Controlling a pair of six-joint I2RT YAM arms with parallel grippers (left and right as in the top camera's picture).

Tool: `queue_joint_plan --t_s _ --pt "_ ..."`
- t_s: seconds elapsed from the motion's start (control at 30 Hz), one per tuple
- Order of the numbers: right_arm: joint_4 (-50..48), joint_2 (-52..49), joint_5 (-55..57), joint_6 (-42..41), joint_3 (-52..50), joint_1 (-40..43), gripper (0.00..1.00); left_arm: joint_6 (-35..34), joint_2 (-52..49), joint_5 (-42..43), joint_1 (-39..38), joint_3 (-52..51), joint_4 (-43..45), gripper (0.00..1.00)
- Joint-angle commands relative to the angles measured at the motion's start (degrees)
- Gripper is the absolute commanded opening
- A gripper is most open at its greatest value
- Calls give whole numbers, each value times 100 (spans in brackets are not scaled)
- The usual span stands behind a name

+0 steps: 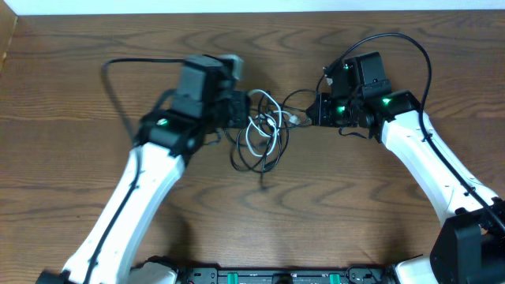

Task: Untangle cables

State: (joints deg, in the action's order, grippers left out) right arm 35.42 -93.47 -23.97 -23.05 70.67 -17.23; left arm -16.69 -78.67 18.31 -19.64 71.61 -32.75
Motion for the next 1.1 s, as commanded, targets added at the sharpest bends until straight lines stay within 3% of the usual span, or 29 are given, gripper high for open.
queue_joint_plan --t_s 0.0,0.27,0.47,1.07 --pt "90 175 337 -7 79 9 1 -57 291 -55 332 9 -61 8" --pt "234 175 356 -4 79 157 1 -160 382 -758 1025 9 -387 8" --pt "586 168 990 -7 79 275 1 -354 562 -542 1484 339 61 8" --pt "791 -573 1460 -4 76 505 1 -505 1257 -533 1541 1939 1064 8"
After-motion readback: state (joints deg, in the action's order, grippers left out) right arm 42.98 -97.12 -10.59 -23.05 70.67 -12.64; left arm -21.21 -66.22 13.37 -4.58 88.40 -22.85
